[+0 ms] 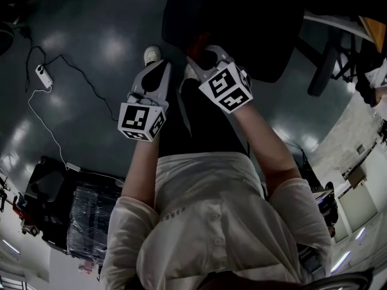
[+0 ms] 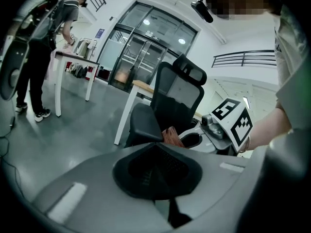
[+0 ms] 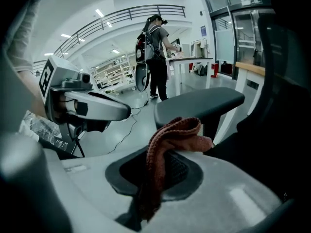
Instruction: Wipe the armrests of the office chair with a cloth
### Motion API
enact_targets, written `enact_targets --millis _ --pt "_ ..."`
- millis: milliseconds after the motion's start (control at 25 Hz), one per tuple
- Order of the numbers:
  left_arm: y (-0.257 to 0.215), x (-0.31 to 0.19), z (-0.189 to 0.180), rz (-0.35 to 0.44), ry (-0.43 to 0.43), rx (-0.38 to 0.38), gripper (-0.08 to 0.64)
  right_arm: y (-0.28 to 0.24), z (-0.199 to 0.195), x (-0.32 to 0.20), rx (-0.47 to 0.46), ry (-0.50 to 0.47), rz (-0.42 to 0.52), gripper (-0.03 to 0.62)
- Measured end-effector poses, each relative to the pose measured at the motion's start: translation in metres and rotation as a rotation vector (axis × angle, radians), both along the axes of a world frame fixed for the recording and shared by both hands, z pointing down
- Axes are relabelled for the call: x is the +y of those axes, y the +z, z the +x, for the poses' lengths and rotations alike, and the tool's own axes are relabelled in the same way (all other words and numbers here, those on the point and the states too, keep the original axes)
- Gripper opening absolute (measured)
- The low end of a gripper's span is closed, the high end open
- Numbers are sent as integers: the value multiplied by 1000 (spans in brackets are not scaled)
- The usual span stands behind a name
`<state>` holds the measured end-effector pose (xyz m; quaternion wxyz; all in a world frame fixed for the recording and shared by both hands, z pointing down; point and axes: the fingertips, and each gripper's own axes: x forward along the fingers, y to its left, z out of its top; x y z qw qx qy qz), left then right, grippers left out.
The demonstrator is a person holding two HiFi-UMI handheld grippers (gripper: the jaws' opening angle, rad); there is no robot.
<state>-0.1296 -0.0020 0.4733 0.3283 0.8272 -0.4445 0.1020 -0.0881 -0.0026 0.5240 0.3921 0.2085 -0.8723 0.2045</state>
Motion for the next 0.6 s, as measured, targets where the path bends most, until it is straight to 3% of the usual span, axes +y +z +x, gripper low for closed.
enact_targets --millis 320,440,600 --pt "-3 5 -27 7 -81 0 17 -4 -45 21 -71 27 -66 46" --pt "-3 6 -40 3 -112 -3 17 -14 -70 15 -111 6 -29 48" --pt "-7 6 -59 3 -131 -17 17 -28 -93 -10 -130 56 -12 48"
